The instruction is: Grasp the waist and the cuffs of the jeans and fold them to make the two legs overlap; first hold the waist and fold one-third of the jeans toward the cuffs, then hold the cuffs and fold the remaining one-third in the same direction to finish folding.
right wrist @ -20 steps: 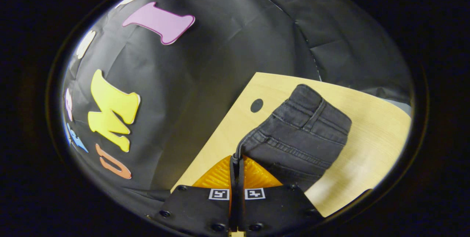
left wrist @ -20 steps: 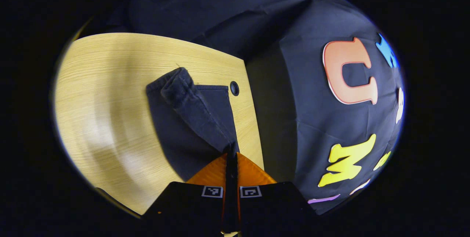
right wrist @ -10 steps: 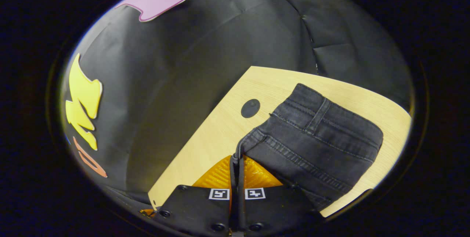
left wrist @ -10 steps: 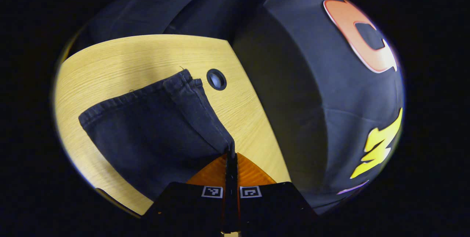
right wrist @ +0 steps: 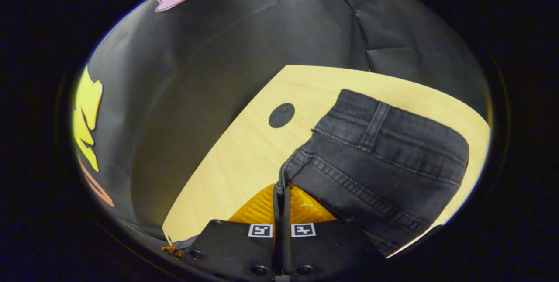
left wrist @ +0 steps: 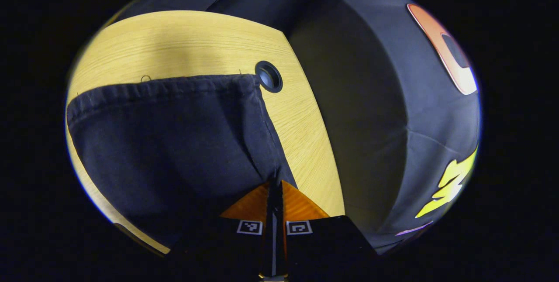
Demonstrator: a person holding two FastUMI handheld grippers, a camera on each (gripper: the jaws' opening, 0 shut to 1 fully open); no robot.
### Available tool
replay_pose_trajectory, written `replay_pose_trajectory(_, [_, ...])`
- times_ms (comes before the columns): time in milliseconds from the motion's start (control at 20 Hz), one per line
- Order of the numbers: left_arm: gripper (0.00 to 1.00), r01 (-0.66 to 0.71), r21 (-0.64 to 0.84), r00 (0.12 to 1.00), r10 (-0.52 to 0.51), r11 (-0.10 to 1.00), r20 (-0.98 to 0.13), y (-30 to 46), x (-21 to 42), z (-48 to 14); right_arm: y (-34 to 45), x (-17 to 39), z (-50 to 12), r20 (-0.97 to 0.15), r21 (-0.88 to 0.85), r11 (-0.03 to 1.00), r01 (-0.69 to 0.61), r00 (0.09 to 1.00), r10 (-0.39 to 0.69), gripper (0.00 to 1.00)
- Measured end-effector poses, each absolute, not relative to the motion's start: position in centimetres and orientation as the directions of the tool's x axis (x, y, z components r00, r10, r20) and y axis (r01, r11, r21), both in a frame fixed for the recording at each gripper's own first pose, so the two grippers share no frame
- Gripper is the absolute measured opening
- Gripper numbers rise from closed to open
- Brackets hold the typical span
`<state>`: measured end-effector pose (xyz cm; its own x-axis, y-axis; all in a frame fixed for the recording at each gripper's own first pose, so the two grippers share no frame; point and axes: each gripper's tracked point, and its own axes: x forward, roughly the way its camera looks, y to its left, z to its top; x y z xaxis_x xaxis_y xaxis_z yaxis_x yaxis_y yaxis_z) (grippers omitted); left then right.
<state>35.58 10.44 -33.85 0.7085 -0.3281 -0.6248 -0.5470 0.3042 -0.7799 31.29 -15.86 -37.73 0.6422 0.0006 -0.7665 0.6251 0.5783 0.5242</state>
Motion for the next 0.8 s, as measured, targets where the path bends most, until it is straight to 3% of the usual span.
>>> replay_pose_trajectory(50, [0.10,-0.538,-0.795,0.719,-0.338,0.281,-0.607,10.0,35.8,-33.6,-15.9,31.2,-37.8,-0.762,0.536,0.567,0.625,0.647,0.006,0.04])
replay_pose_trajectory(150, [0.38,-0.520,-0.799,0.725,-0.338,0.302,-0.600,9.6,36.1,-32.9,-15.6,31.5,-37.8,-0.750,0.571,0.539,0.619,0.661,0.035,0.09])
replay_pose_trajectory(200, [0.47,-0.511,-0.794,0.721,-0.337,0.330,-0.605,9.2,36.1,-32.9,-15.2,31.7,-37.1,-0.740,0.587,0.536,0.606,0.671,0.051,0.12])
replay_pose_trajectory(300, [0.58,-0.489,-0.790,0.726,-0.330,0.369,-0.603,9.1,36.4,-32.0,-13.9,32.9,-36.0,-0.723,0.596,0.566,0.569,0.687,0.071,0.50])
replay_pose_trajectory(350, [0.71,-0.478,-0.790,0.731,-0.326,0.384,-0.600,8.9,36.6,-31.2,-13.4,32.8,-35.5,-0.724,0.577,0.604,0.550,0.687,0.067,0.69])
replay_pose_trajectory(450, [0.98,-0.467,-0.752,0.726,-0.285,0.464,-0.626,9.2,36.5,-30.1,-12.9,32.8,-34.5,-0.719,0.546,0.669,0.504,0.692,0.066,0.83])
replay_pose_trajectory(600, [0.97,-0.385,-0.739,0.770,-0.249,0.553,-0.588,10.1,36.4,-26.3,-13.2,32.9,-30.7,-0.673,0.519,0.743,0.424,0.738,0.049,0.99])
replay_pose_trajectory(800, [0.97,-0.234,-0.703,0.847,-0.214,0.672,-0.486,10.3,34.8,-18.7,-13.1,32.5,-23.5,-0.583,0.471,0.819,0.328,0.813,0.010,0.98])
